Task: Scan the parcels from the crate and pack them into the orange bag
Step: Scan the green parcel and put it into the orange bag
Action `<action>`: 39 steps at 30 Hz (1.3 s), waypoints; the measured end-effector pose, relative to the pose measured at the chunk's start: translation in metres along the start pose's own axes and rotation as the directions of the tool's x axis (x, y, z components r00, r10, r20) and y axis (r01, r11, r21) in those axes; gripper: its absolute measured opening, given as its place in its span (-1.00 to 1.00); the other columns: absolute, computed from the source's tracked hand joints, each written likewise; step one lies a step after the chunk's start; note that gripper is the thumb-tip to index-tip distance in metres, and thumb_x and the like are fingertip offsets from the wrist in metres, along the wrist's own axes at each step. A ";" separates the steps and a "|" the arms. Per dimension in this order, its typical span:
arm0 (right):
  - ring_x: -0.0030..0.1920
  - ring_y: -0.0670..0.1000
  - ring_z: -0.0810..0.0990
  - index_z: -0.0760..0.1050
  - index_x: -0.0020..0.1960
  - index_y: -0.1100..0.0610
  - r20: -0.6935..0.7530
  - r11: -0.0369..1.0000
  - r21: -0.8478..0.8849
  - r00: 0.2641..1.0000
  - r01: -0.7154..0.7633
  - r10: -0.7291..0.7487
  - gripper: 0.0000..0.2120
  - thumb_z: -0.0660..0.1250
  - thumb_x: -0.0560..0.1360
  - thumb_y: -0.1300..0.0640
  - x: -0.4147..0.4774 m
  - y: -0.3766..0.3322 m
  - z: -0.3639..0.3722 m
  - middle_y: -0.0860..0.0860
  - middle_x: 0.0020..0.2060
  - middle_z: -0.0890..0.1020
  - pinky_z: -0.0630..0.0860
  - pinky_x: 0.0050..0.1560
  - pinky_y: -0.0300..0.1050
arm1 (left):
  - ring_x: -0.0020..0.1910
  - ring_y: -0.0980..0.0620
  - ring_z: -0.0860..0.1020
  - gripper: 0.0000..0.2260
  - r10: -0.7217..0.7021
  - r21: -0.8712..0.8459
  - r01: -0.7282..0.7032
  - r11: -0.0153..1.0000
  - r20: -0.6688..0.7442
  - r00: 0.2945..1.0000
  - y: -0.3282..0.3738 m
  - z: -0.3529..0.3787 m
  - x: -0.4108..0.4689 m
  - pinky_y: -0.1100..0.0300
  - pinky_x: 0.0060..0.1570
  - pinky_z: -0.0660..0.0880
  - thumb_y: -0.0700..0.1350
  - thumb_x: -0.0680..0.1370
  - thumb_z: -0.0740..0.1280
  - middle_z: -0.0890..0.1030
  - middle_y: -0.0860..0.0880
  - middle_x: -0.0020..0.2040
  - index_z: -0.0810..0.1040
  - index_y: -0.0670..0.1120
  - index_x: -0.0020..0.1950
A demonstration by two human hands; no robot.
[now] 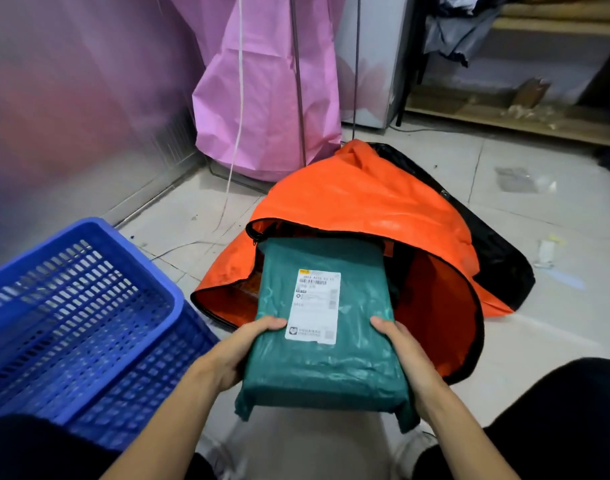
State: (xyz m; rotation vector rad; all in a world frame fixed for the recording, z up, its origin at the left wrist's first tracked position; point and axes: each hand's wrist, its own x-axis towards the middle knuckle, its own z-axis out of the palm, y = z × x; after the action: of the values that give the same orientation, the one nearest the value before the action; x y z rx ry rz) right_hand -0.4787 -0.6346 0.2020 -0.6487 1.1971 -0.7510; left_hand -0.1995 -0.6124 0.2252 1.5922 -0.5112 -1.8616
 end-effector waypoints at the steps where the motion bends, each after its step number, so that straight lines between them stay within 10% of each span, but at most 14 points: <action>1: 0.14 0.21 0.72 0.48 0.42 -0.04 -0.011 0.999 0.022 1.000 0.028 -0.027 -0.24 0.60 0.31 -0.26 0.002 0.000 -0.003 0.11 0.18 0.72 0.58 0.26 0.30 | -0.09 -0.14 0.74 -0.59 0.010 -0.024 -0.010 1.000 -0.002 1.000 0.005 0.006 0.005 0.02 0.02 0.61 -0.10 0.33 0.55 0.73 -0.25 0.10 0.71 -0.19 0.14; 5: 0.06 0.11 0.76 0.52 0.38 -0.04 -0.026 1.000 -0.017 1.000 0.016 -0.016 -0.38 0.48 0.42 -0.31 0.003 -0.004 -0.008 0.04 0.10 0.75 0.64 0.17 0.15 | -0.18 -0.17 0.73 -0.73 0.029 -0.084 -0.029 0.996 0.003 1.000 0.024 0.023 0.028 0.06 -0.16 0.66 -0.11 0.40 0.43 0.73 -0.27 0.02 0.77 -0.22 0.00; 10: -0.53 -0.17 0.52 0.54 0.29 -0.10 -0.097 0.986 -0.136 0.992 -0.093 0.081 -0.47 0.45 0.43 -0.34 -0.002 0.005 -0.014 -0.19 -0.43 0.60 0.51 -0.42 -0.26 | -0.10 -0.20 0.71 -0.64 0.040 0.016 -0.041 0.999 0.041 0.998 0.047 0.039 0.055 0.00 0.00 0.65 -0.10 0.39 0.48 0.72 -0.28 0.08 0.72 -0.22 0.13; 17: -0.04 0.15 0.76 0.62 0.24 0.00 -0.201 0.998 0.060 0.979 -0.023 0.034 -0.56 0.53 0.43 -0.13 0.026 -0.016 -0.025 0.09 -0.01 0.77 0.66 0.11 0.24 | -0.10 -0.15 0.72 -0.74 0.072 0.081 -0.075 0.994 0.031 0.997 0.067 0.061 0.082 -0.03 0.02 0.62 0.08 0.52 0.45 0.75 -0.20 0.03 0.76 -0.08 0.02; 22: 0.00 0.14 0.76 0.61 0.26 0.01 -0.294 0.996 0.086 0.956 0.023 0.003 -0.40 0.60 0.30 -0.21 0.075 -0.048 -0.029 0.08 0.03 0.76 0.69 -0.11 0.17 | 0.07 -0.01 0.68 -0.55 0.190 0.350 -0.166 0.922 -0.037 0.981 0.087 0.062 0.103 0.03 0.07 0.57 0.36 0.42 0.44 0.72 0.01 0.16 0.64 0.15 0.21; 28: 0.01 0.10 0.74 0.63 0.18 -0.04 -0.310 0.994 0.077 0.949 0.082 -0.054 -0.56 0.50 0.40 -0.25 0.120 -0.086 -0.018 0.04 0.03 0.76 0.70 -0.12 0.13 | -0.05 0.35 0.60 -0.83 0.408 0.381 -0.370 0.847 -0.020 0.913 0.128 0.068 0.109 0.13 0.14 0.58 0.02 0.66 0.36 0.64 0.20 0.13 0.49 0.23 0.22; 33: 0.07 0.08 0.72 0.59 0.24 -0.07 -0.366 0.983 0.110 0.925 0.148 -0.098 -0.48 0.47 0.39 -0.32 0.143 -0.104 -0.007 -0.01 0.09 0.73 0.71 -0.04 0.18 | 0.38 0.07 0.52 -0.37 0.574 0.503 -0.457 0.734 -0.099 0.813 0.145 0.076 0.123 -0.01 0.45 0.41 0.27 0.45 0.39 0.57 0.13 0.41 0.47 0.14 0.51; 39: -0.01 0.08 0.75 0.58 0.28 0.05 -0.391 0.990 0.106 0.920 0.092 -0.044 -0.38 0.54 0.34 -0.25 0.148 -0.077 -0.005 0.05 0.04 0.75 0.72 -0.02 0.08 | 0.47 -0.05 0.41 -0.29 0.502 0.344 -0.413 0.844 -0.233 0.833 0.152 0.100 0.119 0.16 0.27 0.25 0.40 0.51 0.34 0.50 0.01 0.38 0.47 -0.01 0.53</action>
State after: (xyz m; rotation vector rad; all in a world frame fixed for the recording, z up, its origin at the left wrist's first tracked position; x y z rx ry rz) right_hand -0.4689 -0.7990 0.1767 -0.4509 1.4810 -1.0377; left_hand -0.2738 -0.8140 0.2569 1.7137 -0.9526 -1.1797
